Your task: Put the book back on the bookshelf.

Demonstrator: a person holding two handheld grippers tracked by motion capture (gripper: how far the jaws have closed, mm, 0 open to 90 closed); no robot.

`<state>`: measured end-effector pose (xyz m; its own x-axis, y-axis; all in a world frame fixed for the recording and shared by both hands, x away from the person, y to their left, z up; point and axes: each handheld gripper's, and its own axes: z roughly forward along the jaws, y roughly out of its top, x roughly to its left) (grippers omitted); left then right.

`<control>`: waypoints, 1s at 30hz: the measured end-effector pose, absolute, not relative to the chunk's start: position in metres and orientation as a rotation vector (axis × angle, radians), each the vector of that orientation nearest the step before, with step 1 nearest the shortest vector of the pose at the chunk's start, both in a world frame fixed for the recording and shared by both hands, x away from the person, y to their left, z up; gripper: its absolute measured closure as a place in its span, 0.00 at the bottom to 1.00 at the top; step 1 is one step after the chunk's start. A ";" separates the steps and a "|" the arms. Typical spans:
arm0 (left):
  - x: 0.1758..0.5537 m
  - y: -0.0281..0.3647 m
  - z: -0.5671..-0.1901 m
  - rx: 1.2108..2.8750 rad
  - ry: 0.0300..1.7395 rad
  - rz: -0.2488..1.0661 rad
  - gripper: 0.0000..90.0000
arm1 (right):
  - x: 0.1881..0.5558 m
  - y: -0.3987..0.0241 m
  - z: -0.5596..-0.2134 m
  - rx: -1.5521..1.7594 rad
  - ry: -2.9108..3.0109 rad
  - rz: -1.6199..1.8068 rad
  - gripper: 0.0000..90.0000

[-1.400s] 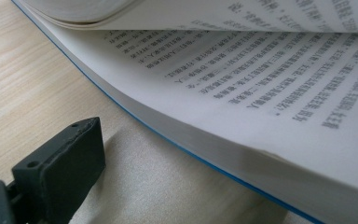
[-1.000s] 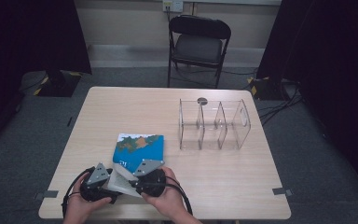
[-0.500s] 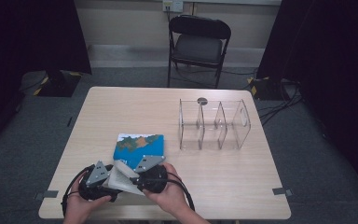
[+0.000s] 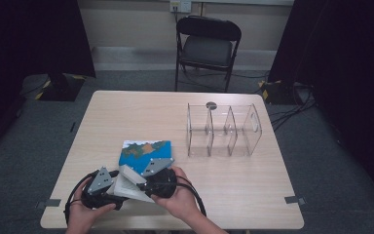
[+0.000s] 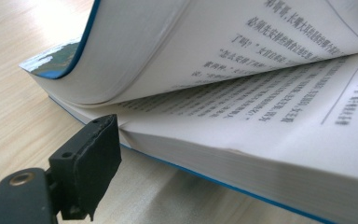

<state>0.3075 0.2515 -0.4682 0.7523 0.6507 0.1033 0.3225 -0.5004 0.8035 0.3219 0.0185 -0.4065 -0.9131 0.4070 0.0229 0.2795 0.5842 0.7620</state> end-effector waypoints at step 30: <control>0.307 0.251 -0.462 2.100 0.637 0.562 0.19 | 0.331 0.015 -0.394 0.585 2.670 1.273 0.84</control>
<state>0.3067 0.2509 -0.4620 0.7692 0.6184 0.1610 0.2372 -0.5102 0.8267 0.3306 0.0149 -0.3938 -0.9171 0.3953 0.0518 0.2891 0.5699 0.7692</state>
